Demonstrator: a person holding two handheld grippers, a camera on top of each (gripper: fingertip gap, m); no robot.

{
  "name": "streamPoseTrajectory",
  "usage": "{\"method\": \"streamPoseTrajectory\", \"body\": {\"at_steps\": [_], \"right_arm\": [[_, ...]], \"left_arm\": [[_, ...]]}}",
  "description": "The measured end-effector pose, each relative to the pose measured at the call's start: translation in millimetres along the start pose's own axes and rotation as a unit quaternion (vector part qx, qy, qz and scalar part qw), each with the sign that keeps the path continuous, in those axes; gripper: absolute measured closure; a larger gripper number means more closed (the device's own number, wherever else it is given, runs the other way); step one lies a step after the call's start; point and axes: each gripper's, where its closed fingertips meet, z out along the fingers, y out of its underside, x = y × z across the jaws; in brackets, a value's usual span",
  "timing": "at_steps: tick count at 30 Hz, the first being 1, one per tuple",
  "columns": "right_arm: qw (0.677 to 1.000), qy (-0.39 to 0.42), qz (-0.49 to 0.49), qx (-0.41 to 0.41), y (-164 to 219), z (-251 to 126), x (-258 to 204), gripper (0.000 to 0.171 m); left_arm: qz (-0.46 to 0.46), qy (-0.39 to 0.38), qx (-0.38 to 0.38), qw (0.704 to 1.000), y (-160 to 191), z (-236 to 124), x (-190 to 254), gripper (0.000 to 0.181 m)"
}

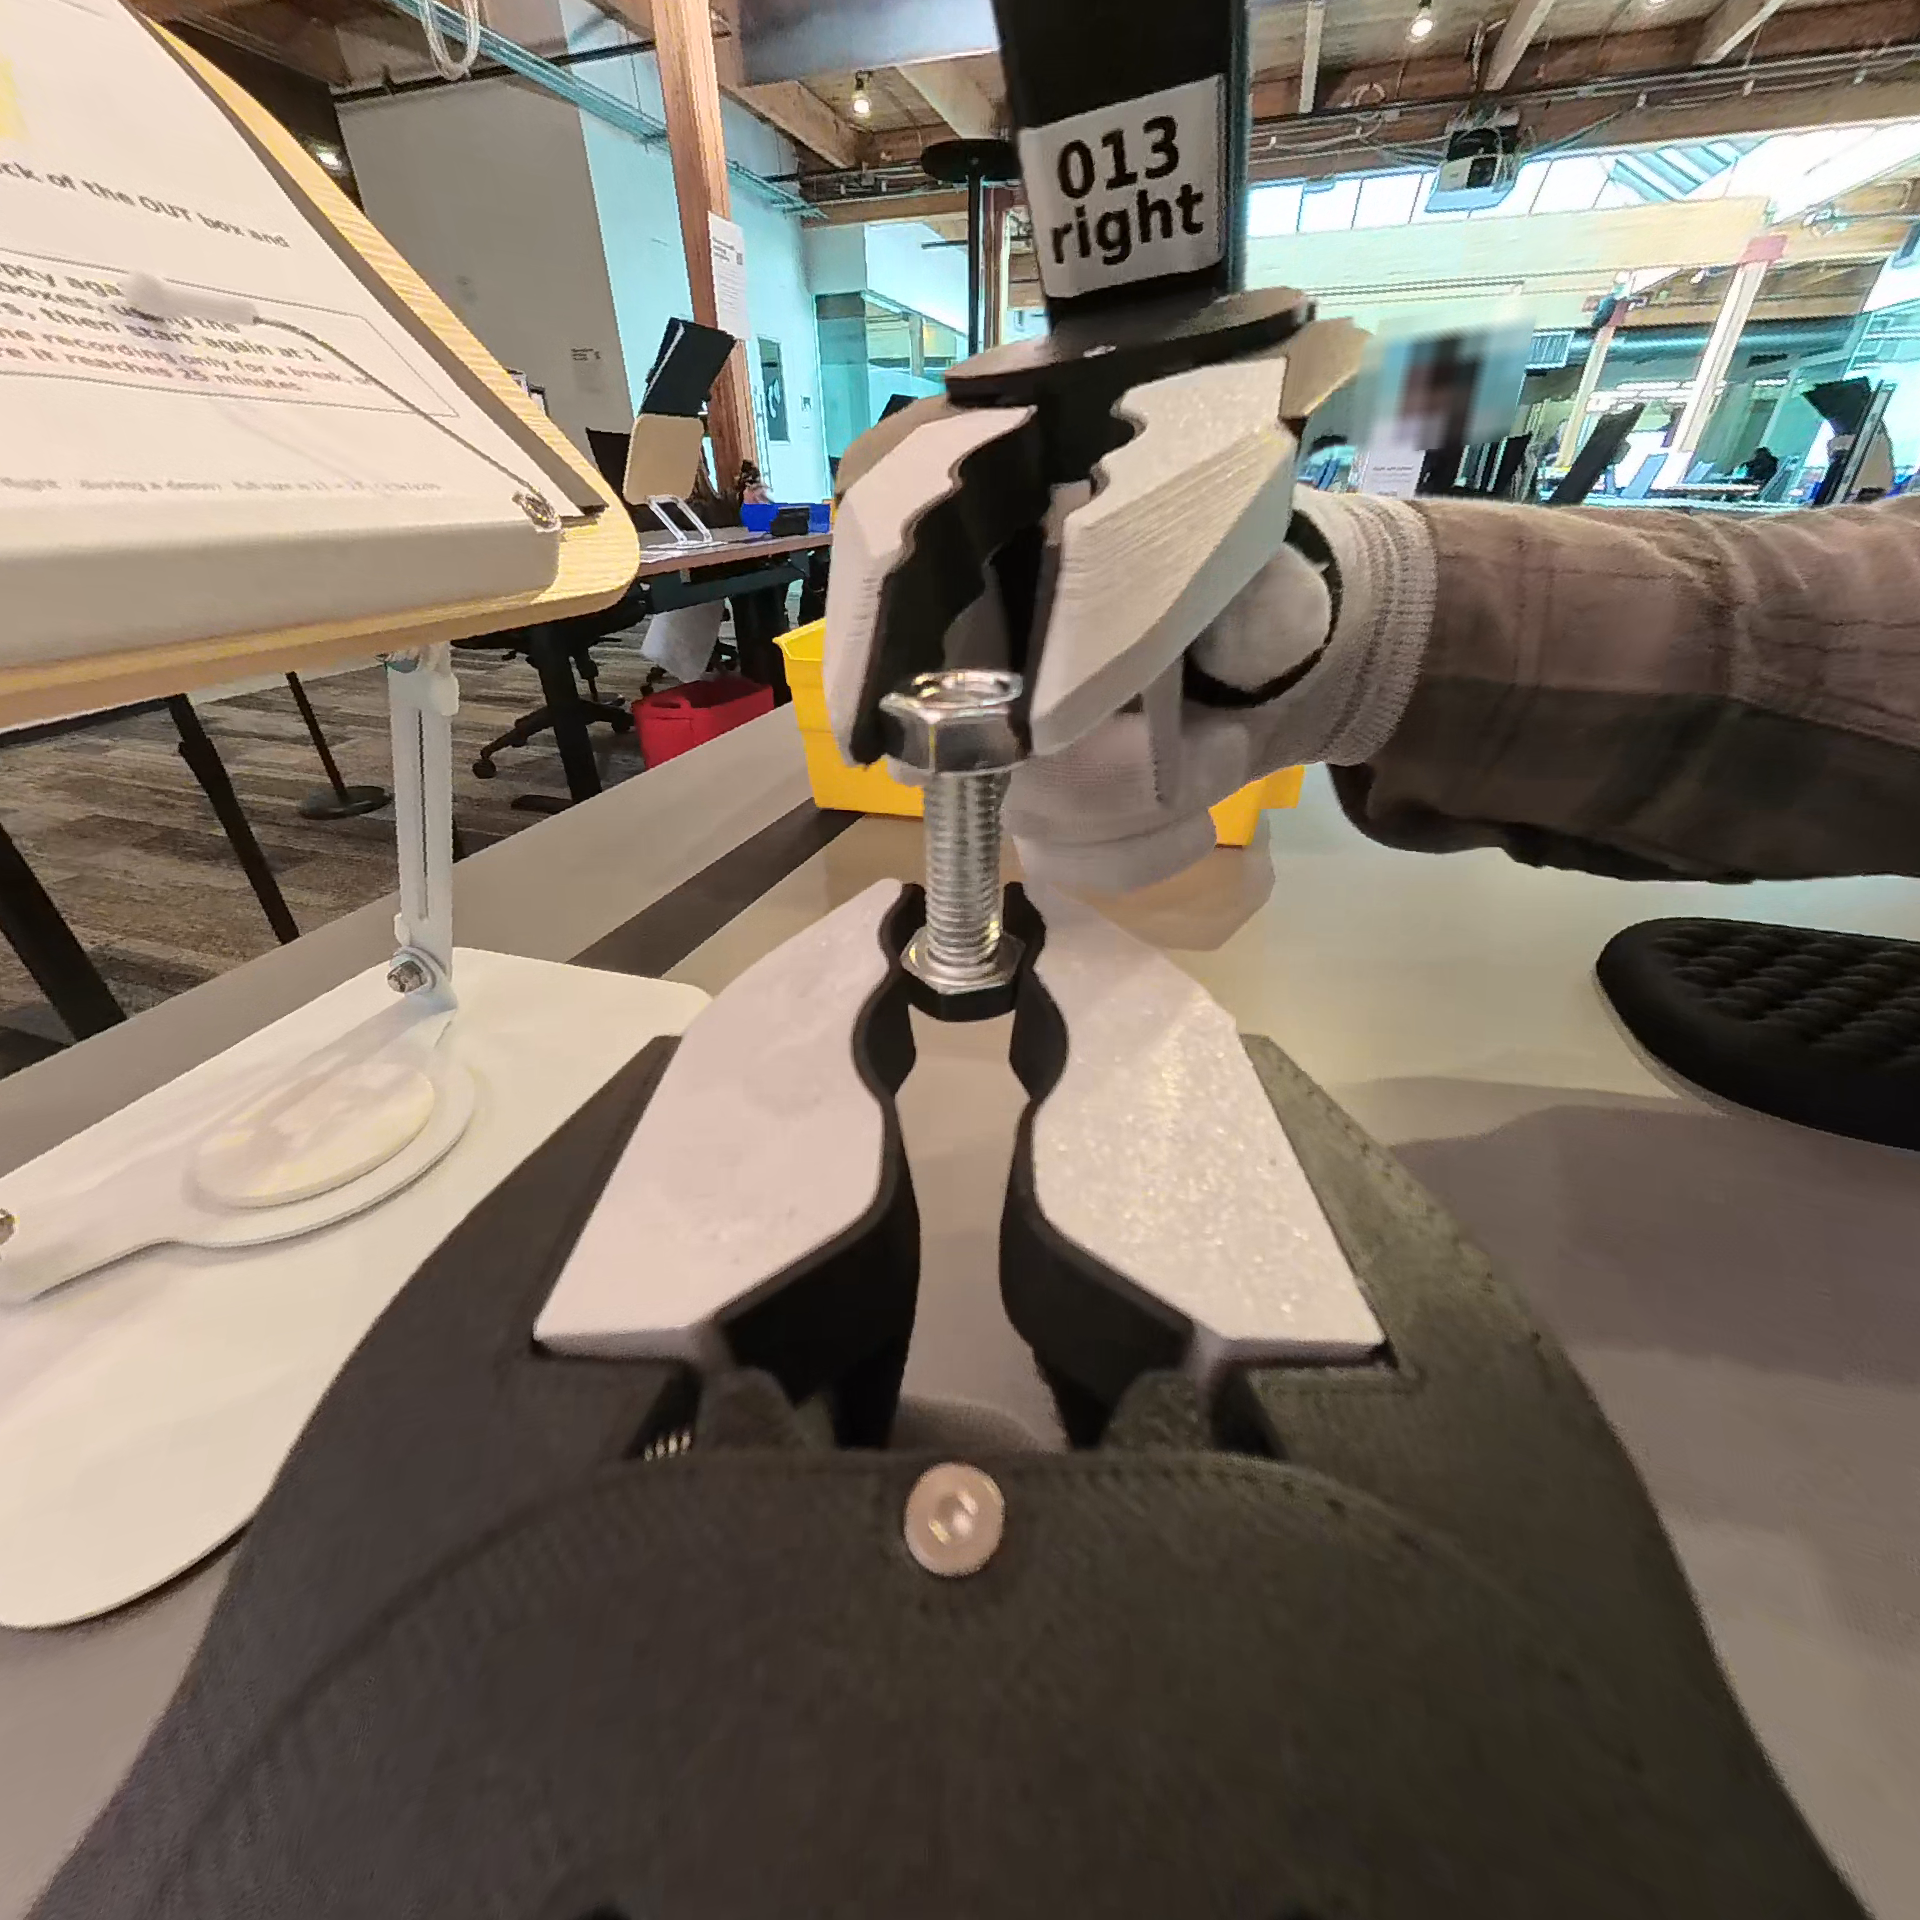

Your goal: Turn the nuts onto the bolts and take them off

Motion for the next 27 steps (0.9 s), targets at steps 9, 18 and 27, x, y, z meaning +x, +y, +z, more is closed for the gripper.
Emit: {"method": "streamPoseTrajectory", "body": {"at_steps": [9, 18, 27], "right_arm": [[0.990, 0.138, 0.025, 0.018, 4.9, 0.1, 11.8, 0.155], [0.914, 0.389, 0.073, 0.085, 12.3, -12.3, 20.7, 0.155], [0.889, 0.450, 0.035, 0.078, 5.2, -18.2, 17.9, 0.115]], "left_arm": [[-0.002, -0.039, -0.023, 0.999, 7.8, 2.3, -10.4, 0.167], [0.009, -0.053, -0.046, 0.997, 14.7, 6.9, -9.9, 0.167], [0.012, -0.044, -0.046, 0.998, 14.6, 7.1, -6.9, 0.167]]}}
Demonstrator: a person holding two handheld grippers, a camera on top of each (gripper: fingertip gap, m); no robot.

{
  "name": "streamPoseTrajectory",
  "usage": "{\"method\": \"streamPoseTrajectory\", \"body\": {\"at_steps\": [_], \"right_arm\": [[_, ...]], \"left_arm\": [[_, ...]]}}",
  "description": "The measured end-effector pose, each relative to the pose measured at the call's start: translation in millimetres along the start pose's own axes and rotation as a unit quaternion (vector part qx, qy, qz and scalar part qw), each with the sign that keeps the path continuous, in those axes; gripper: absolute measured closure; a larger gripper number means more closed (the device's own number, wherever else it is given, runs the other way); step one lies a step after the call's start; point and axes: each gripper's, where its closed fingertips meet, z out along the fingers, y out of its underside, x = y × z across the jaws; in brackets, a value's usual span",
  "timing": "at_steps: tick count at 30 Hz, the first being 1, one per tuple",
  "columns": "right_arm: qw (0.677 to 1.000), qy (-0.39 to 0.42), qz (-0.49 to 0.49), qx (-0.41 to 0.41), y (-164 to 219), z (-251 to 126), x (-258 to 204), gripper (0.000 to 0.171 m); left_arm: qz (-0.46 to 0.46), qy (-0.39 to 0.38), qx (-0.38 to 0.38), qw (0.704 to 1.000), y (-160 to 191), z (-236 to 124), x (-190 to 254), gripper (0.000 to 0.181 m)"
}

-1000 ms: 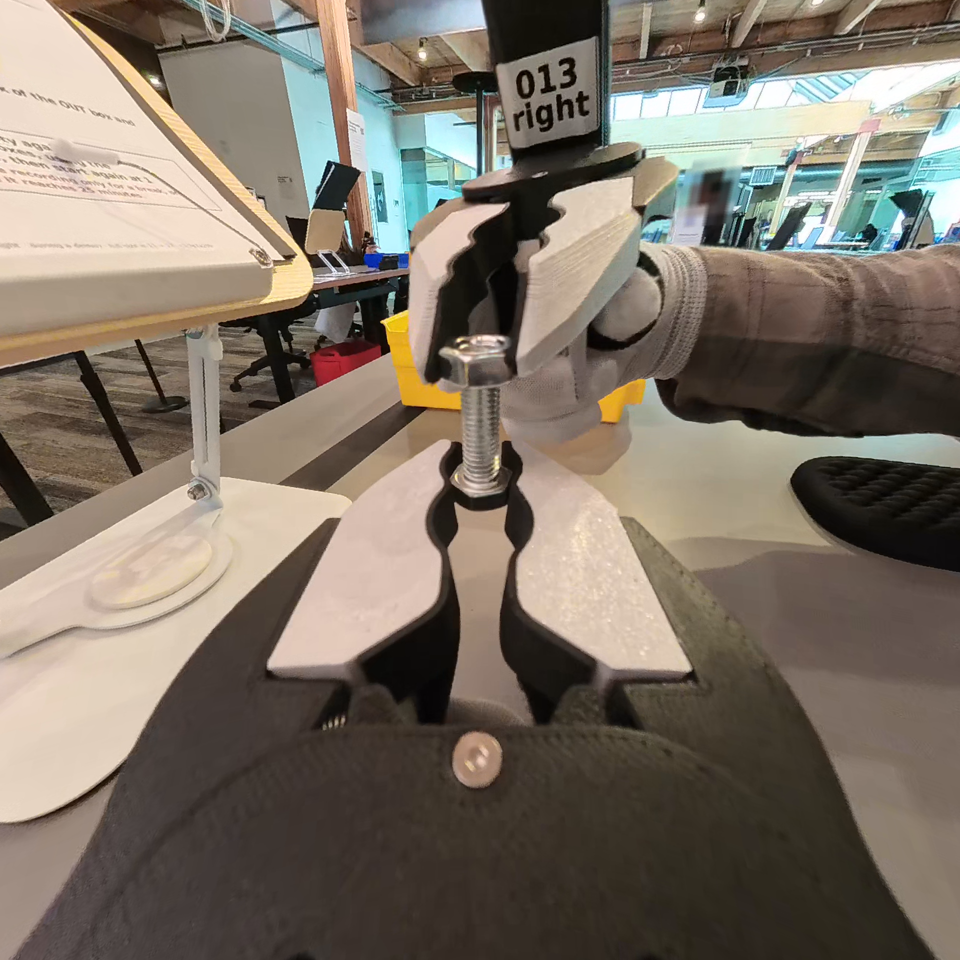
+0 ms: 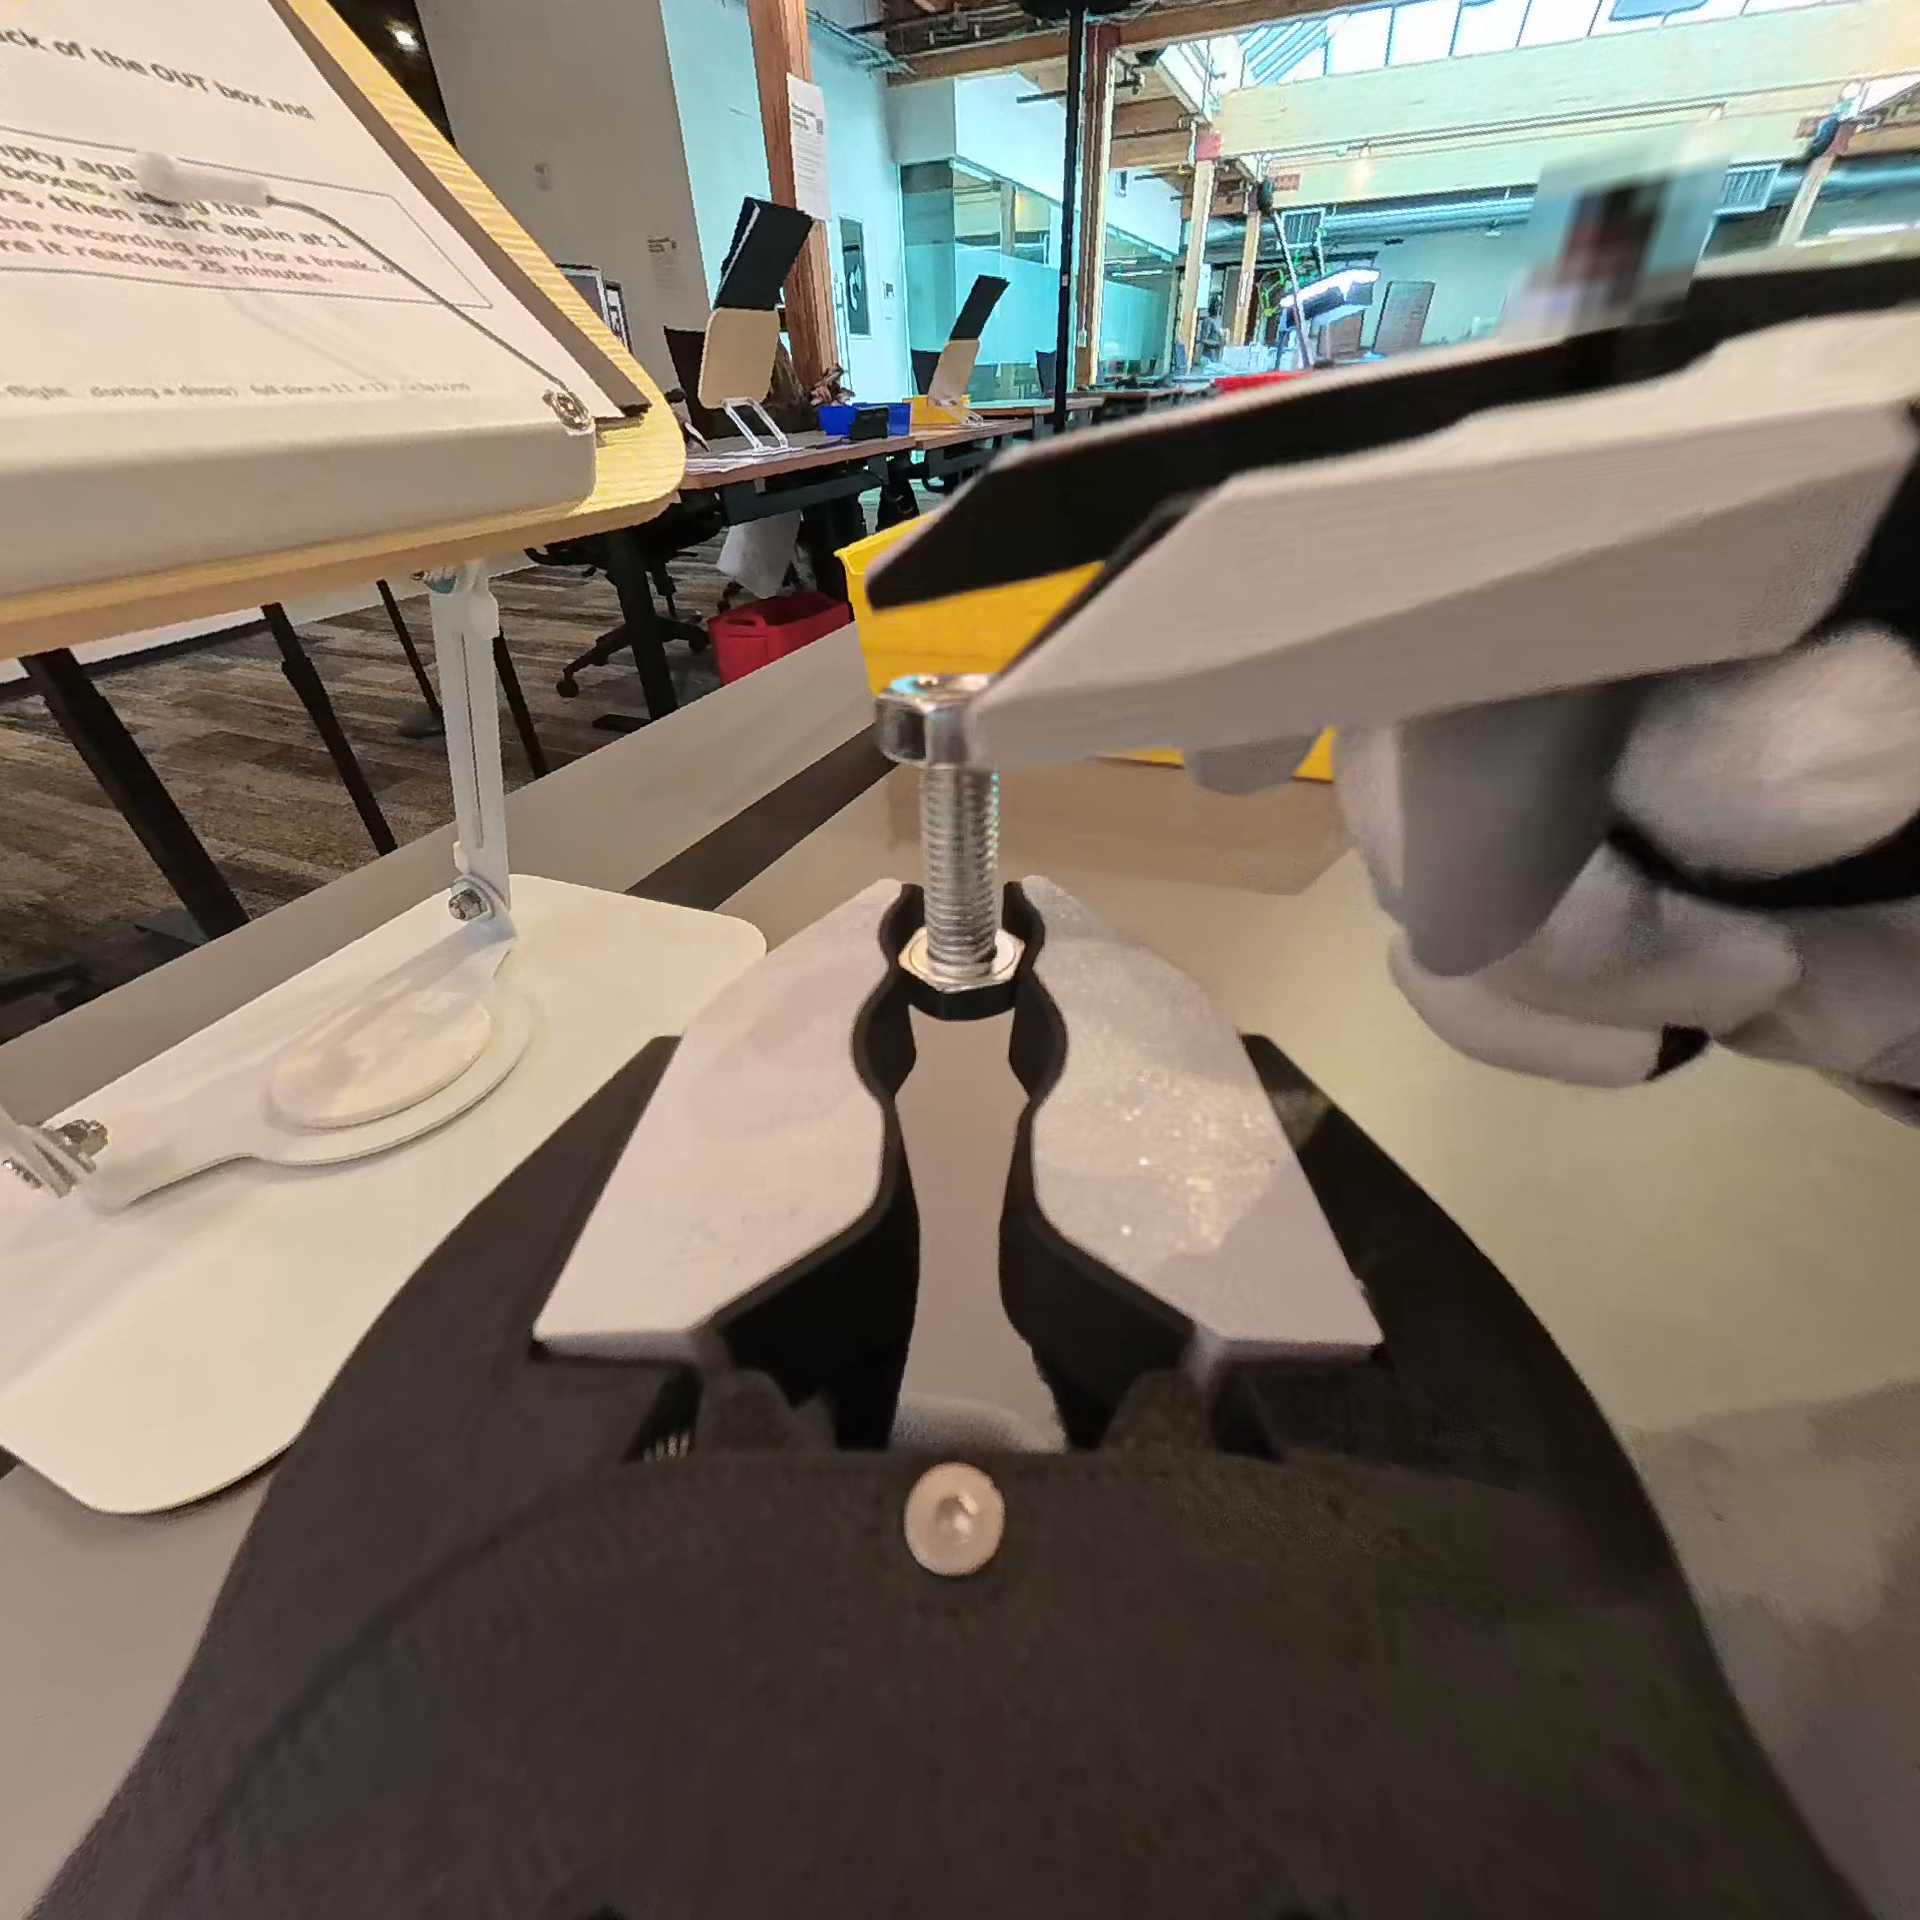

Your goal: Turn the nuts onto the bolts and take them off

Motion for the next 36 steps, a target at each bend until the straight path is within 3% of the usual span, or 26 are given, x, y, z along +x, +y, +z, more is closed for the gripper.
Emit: {"method": "streamPoseTrajectory", "body": {"at_steps": [3, 7, 9, 16, 23, 24, 27, 30, 36], "right_arm": [[0.997, -0.067, -0.023, 0.016, -11.9, -8.0, -5.3, 0.123], [0.967, -0.252, -0.036, -0.019, -5.9, -18.6, -22.4, 0.129], [0.958, -0.281, -0.052, -0.020, -3.4, -17.2, -13.2, 0.121], [0.904, -0.426, -0.029, -0.014, -2.1, -15.0, -17.5, 0.137], [0.884, -0.464, -0.046, -0.028, 0.5, -11.7, -23.7, 0.162], [0.882, -0.467, -0.050, -0.028, 0.6, -12.9, -24.3, 0.162], [0.882, -0.467, -0.051, -0.029, 0.4, -15.1, -25.2, 0.135], [0.887, -0.458, -0.052, -0.024, -0.4, -15.7, -21.7, 0.132], [0.885, -0.462, -0.045, -0.033, 7.5, -16.1, -20.1, 0.147]], "left_arm": [[0.001, 0.006, -0.001, 1.000, 0.2, 0.2, 1.7, 0.167], [0.000, 0.018, 0.004, 1.000, -0.8, -0.6, 4.2, 0.167], [0.002, 0.028, 0.007, 1.000, -1.5, -1.1, 7.0, 0.167], [-0.012, 0.048, 0.020, 0.999, -4.4, -3.2, 9.2, 0.167], [-0.001, 0.055, 0.018, 0.998, -4.1, -1.7, 14.6, 0.167], [0.000, 0.055, 0.018, 0.998, -4.0, -1.6, 15.0, 0.167], [-0.005, 0.056, 0.021, 0.998, -4.8, -2.1, 13.8, 0.167], [0.000, 0.057, 0.021, 0.998, -4.7, -2.0, 15.4, 0.166], [0.004, 0.060, 0.021, 0.998, -4.6, -1.8, 17.4, 0.167]]}}
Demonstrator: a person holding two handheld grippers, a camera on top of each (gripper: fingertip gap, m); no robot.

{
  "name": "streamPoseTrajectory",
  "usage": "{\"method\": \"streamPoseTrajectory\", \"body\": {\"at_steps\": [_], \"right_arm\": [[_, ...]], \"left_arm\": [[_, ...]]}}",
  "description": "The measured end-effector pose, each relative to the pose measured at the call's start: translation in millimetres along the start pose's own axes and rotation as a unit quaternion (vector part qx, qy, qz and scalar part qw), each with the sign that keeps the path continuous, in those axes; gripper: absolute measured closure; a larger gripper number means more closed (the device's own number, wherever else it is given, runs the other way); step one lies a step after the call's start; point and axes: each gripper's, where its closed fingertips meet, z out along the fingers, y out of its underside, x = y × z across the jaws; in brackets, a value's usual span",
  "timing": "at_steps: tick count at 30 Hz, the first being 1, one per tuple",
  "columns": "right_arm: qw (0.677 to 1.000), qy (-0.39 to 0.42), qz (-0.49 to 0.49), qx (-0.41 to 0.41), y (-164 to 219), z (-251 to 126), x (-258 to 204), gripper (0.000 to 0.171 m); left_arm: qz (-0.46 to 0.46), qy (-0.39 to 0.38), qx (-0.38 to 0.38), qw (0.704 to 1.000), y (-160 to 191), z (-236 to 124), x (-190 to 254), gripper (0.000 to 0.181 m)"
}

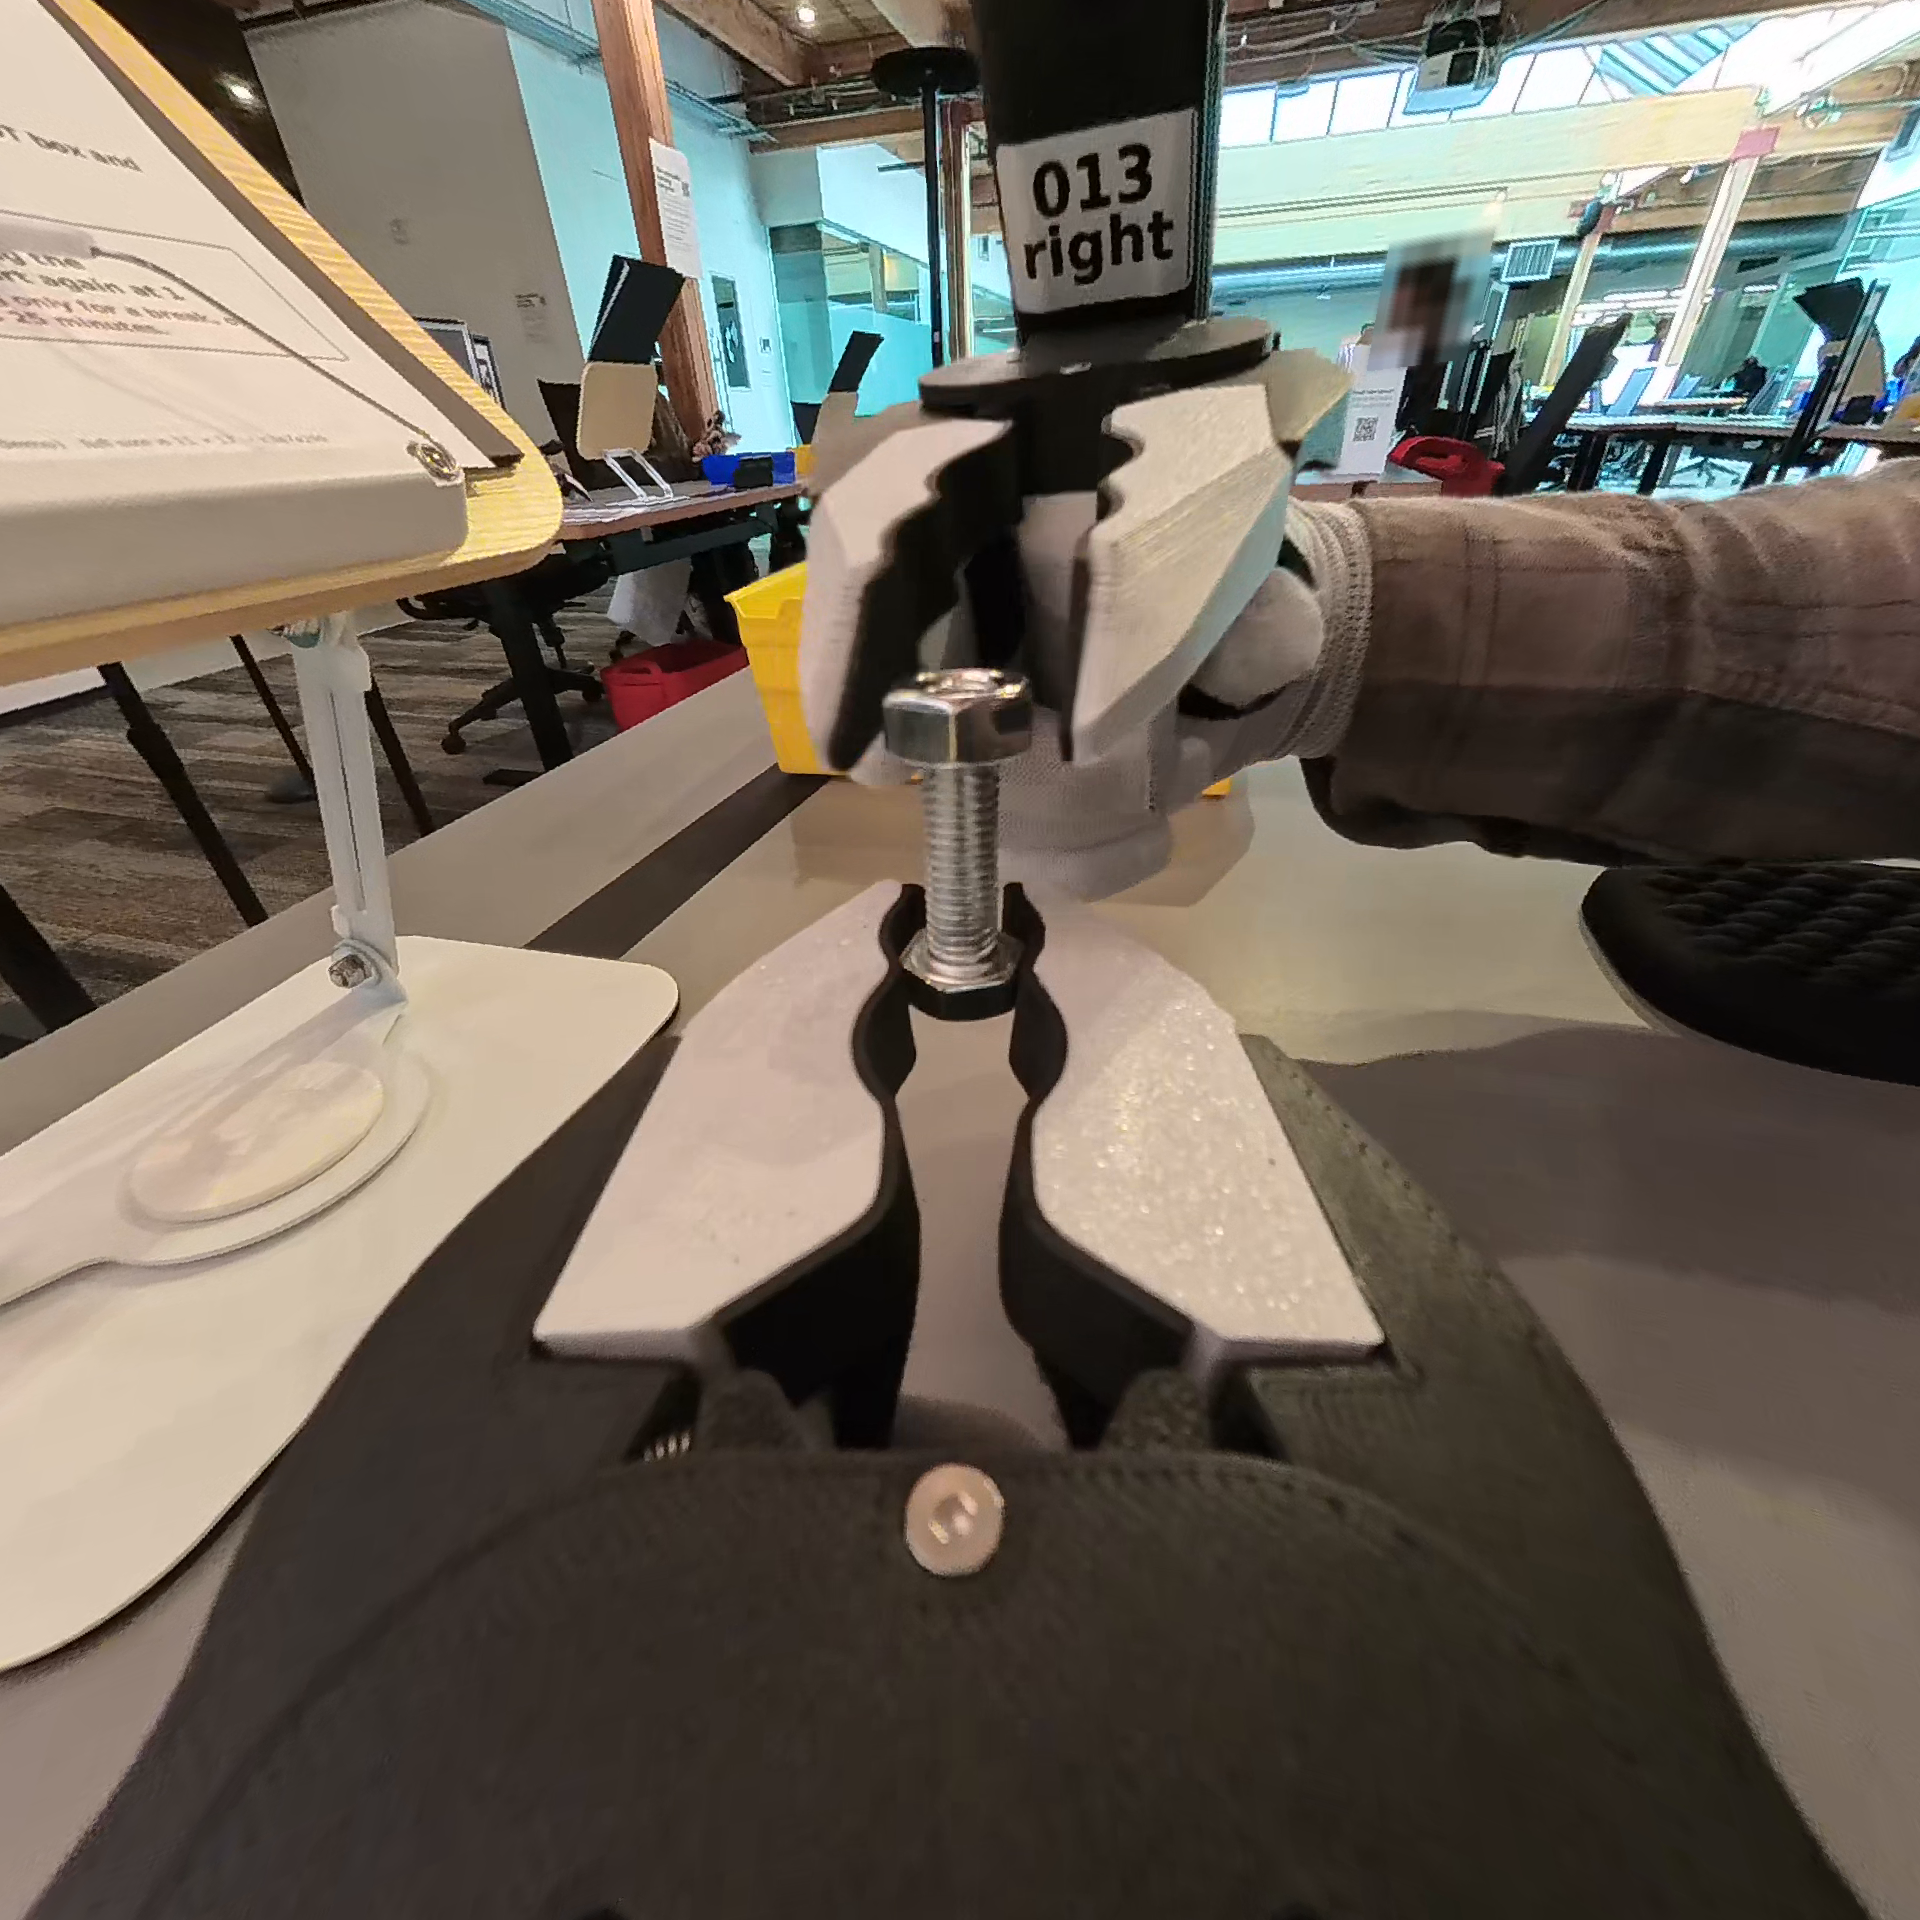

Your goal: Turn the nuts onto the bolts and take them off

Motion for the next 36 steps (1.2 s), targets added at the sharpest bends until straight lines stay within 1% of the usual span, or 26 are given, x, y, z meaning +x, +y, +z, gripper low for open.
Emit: {"method": "streamPoseTrajectory", "body": {"at_steps": [2, 5, 9, 13, 16, 21, 23, 25, 28, 31, 34, 36], "right_arm": [[1.000, -0.003, -0.001, 0.003, 0.0, 0.4, -0.8, 0.156], [1.000, 0.003, 0.008, 0.007, -0.1, 0.7, 1.2, 0.156], [0.999, 0.041, 0.020, 0.017, 0.6, -1.1, 7.3, 0.156], [0.993, 0.111, 0.032, 0.023, 1.4, -1.3, 11.0, 0.155], [0.982, 0.186, 0.029, 0.023, 1.8, -1.9, 15.1, 0.156], [0.947, 0.317, 0.039, 0.033, 1.9, -3.2, 20.4, 0.156], [0.924, 0.376, 0.050, 0.044, 3.3, -7.0, 23.7, 0.156], [0.895, 0.439, 0.057, 0.057, 5.3, -11.1, 25.2, 0.156], [0.862, 0.498, 0.053, 0.075, 4.8, -10.5, 21.3, 0.155], [0.852, 0.516, 0.050, 0.079, 4.0, -10.4, 21.3, 0.155], [0.858, 0.506, 0.052, 0.072, 2.8, -11.3, 21.7, 0.156], [0.864, 0.497, 0.031, 0.073, -3.4, -15.4, 19.2, 0.138]], "left_arm": [[0.002, 0.000, 0.000, 1.000, 0.0, 0.1, 0.5, 0.167], [-0.001, -0.005, 0.000, 1.000, 0.1, 0.3, -1.4, 0.167], [-0.006, -0.018, -0.003, 1.000, 0.8, 0.7, -5.4, 0.167], [-0.007, -0.029, -0.007, 1.000, 1.8, 1.3, -8.3, 0.167], [-0.010, -0.038, -0.010, 0.999, 2.5, 1.7, -10.9, 0.167], [-0.010, -0.051, -0.013, 0.999, 3.2, 1.8, -13.8, 0.167], [-0.008, -0.056, -0.018, 0.998, 4.2, 2.6, -14.5, 0.167], [-0.002, -0.057, -0.024, 0.998, 5.7, 3.8, -13.4, 0.167], [0.007, -0.056, -0.026, 0.998, 5.8, 4.2, -11.4, 0.167], [0.006, -0.055, -0.024, 0.998, 5.5, 4.0, -11.3, 0.167], [0.007, -0.051, -0.021, 0.998, 4.7, 3.7, -10.3, 0.167], [0.010, -0.046, -0.022, 0.999, 4.8, 4.1, -8.5, 0.167]]}}
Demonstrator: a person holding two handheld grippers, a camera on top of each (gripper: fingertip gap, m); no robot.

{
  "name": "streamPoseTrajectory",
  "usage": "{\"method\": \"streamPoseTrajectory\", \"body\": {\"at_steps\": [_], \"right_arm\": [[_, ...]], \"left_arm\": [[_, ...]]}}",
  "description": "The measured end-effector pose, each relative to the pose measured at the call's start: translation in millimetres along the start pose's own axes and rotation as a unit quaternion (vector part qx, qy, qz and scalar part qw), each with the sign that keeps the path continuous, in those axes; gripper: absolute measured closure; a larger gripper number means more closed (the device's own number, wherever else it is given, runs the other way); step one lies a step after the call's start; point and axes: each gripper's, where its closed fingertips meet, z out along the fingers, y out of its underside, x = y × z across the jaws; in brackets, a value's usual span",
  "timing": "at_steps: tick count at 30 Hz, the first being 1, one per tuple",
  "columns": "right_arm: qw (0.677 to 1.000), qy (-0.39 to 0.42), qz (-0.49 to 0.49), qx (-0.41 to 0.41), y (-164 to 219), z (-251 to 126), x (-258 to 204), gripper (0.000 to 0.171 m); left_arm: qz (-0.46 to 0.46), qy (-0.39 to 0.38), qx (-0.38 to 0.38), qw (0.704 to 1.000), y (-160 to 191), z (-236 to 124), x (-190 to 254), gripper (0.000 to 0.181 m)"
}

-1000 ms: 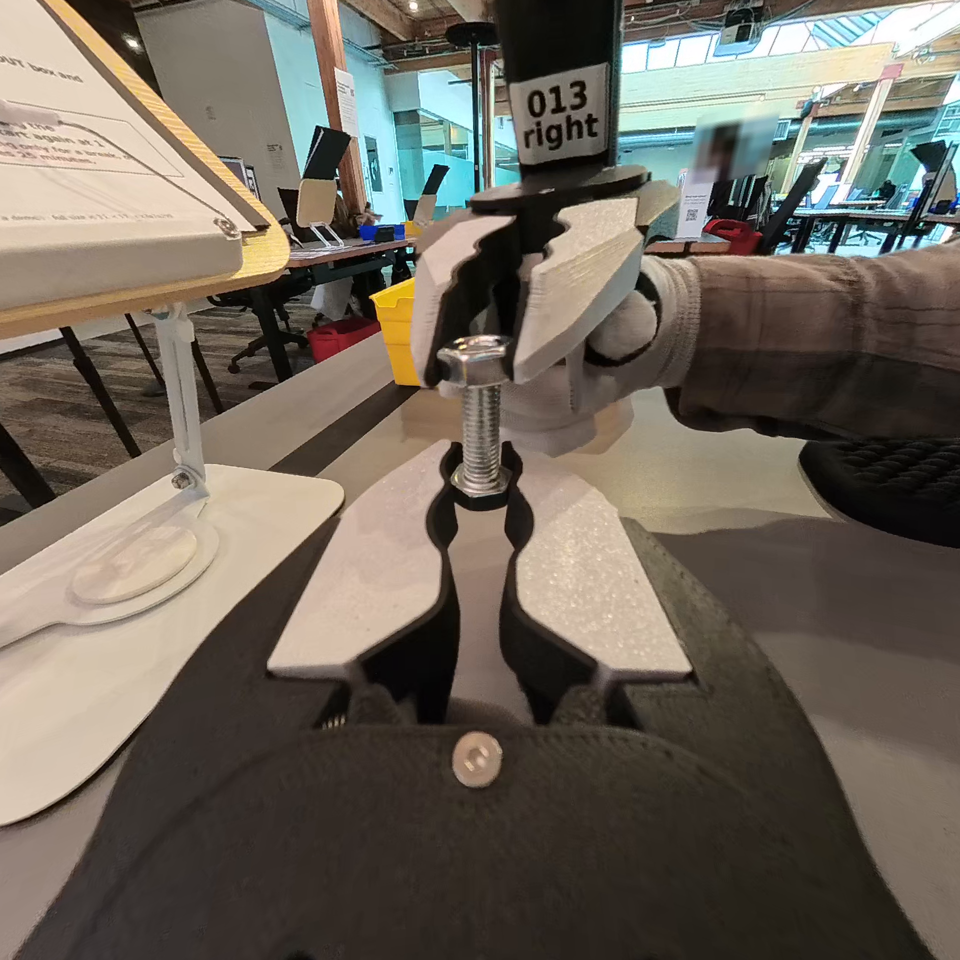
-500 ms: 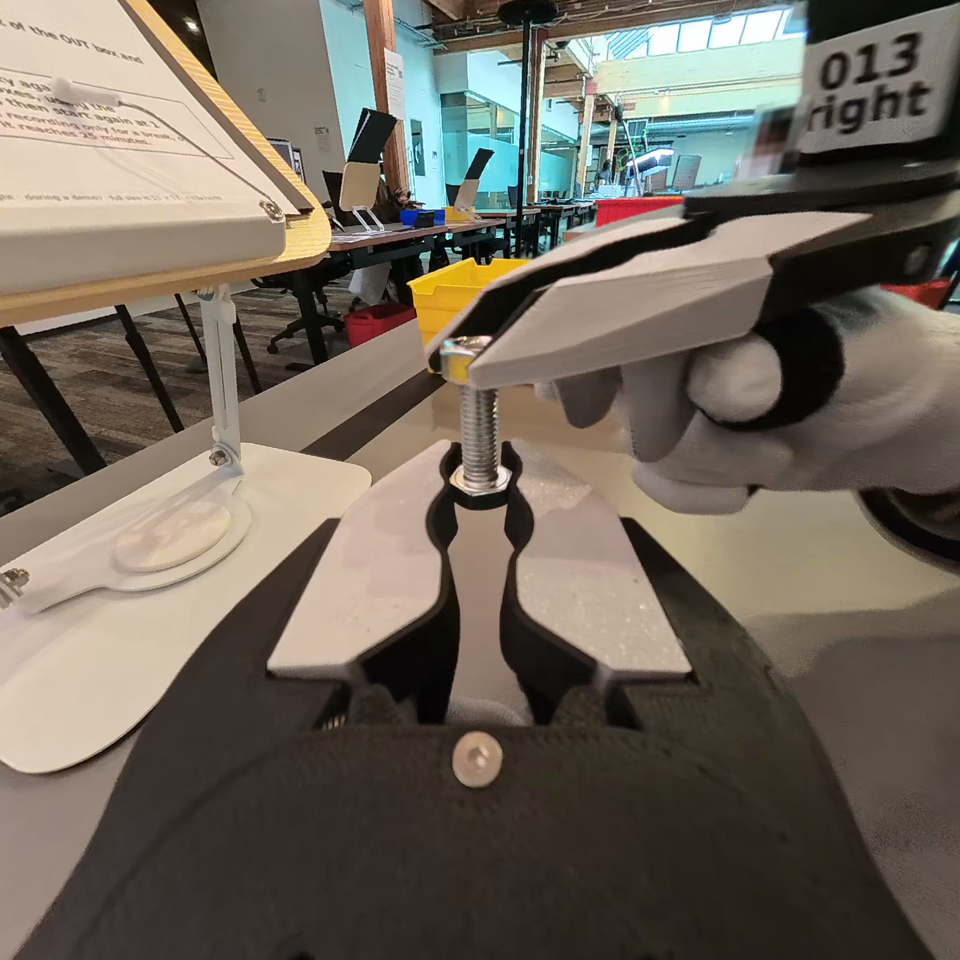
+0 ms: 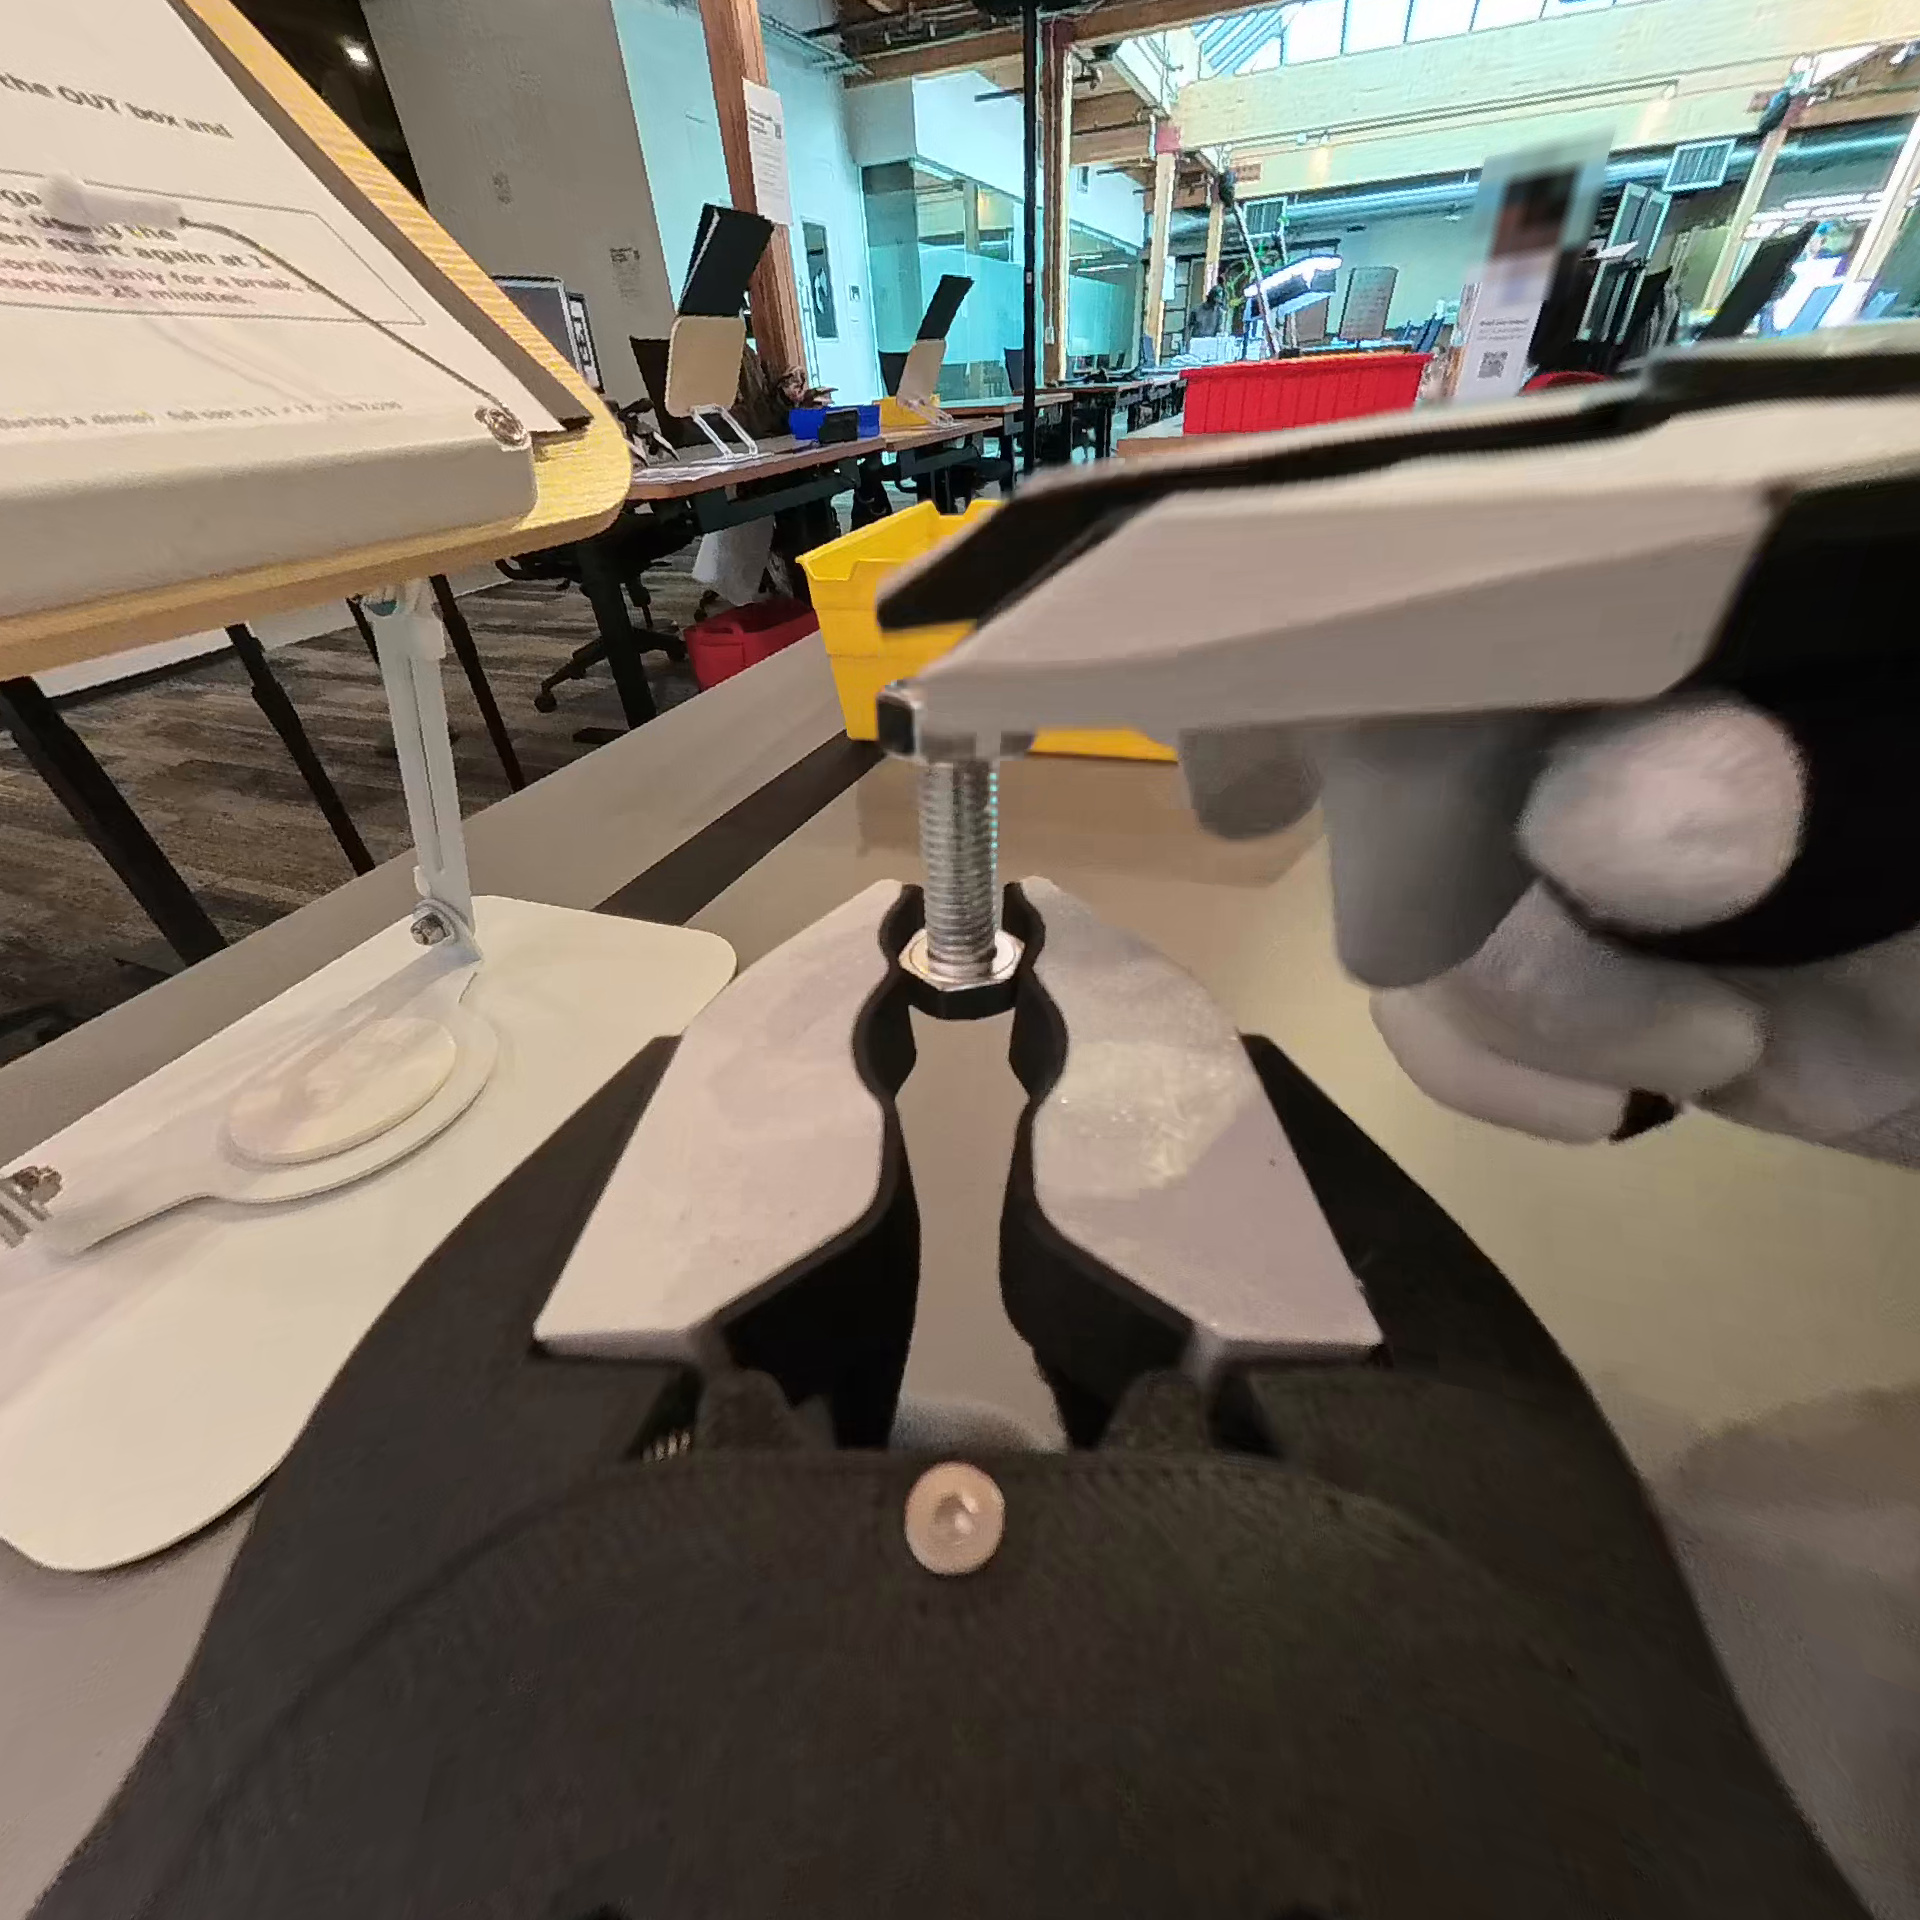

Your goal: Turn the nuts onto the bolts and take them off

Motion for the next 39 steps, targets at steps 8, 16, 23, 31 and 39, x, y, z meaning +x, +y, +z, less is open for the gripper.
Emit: {"method": "streamPoseTrajectory", "body": {"at_steps": [8, 16, 23, 31, 39], "right_arm": [[0.973, -0.230, -0.017, -0.025, -8.2, -11.1, -7.5, 0.129], [0.912, -0.406, -0.031, -0.060, 2.5, -11.0, -12.5, 0.137], [0.896, -0.438, -0.034, -0.062, 6.0, -6.4, -17.0, 0.156], [0.929, -0.363, -0.024, -0.070, 7.3, 0.6, -12.0, 0.155], [0.987, -0.152, 0.006, -0.056, 9.4, 6.9, -2.1, 0.155]], "left_arm": [[-0.002, 0.014, 0.006, 1.000, -1.5, -0.2, 4.2, 0.167], [0.000, 0.023, 0.011, 1.000, -2.5, -1.3, 6.5, 0.167], [-0.004, 0.023, 0.013, 1.000, -2.9, -1.6, 5.6, 0.167], [-0.014, 0.007, 0.009, 1.000, -1.8, -1.0, -0.3, 0.167], [-0.015, -0.013, -0.004, 1.000, 1.1, 1.0, -4.8, 0.167]]}}
